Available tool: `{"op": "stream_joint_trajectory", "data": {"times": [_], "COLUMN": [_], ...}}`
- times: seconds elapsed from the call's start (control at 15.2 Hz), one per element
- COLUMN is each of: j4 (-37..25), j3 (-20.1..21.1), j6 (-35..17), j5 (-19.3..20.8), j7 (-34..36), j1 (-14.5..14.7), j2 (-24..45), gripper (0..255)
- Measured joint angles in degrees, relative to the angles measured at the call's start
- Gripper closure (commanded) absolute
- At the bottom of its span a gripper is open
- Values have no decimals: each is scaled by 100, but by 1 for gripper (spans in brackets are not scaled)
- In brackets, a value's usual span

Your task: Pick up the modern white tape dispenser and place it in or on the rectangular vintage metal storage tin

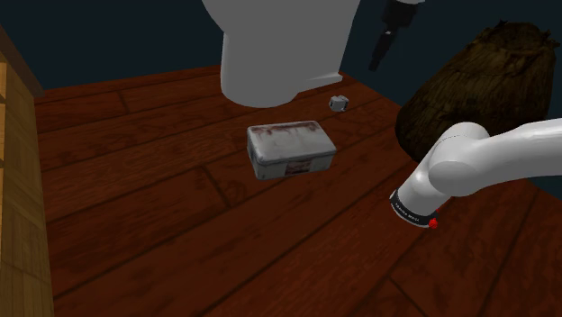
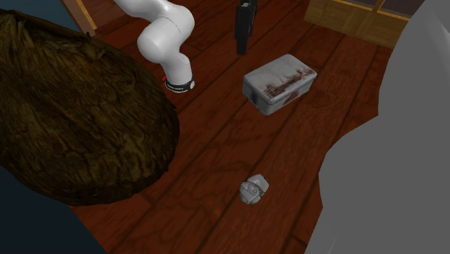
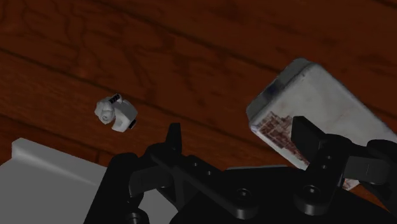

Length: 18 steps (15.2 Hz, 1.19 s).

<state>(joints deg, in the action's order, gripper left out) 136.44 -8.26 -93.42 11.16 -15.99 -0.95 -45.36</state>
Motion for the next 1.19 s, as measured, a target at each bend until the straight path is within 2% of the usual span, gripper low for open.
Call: {"op": "stream_joint_trajectory", "data": {"times": [0.4, 0.79, 1.06, 1.19], "j4": [317, 341, 230, 53], "j3": [-804, -1643, -2207, -2523], "j6": [-860, -1824, -2510, -2864], "j5": [412, 649, 605, 457], "j7": [-974, -1967, -2673, -3112], "j1": [-29, 35, 168, 278], "j2": [479, 1349, 2122, 2649], "gripper": [0, 0, 0, 0]}}
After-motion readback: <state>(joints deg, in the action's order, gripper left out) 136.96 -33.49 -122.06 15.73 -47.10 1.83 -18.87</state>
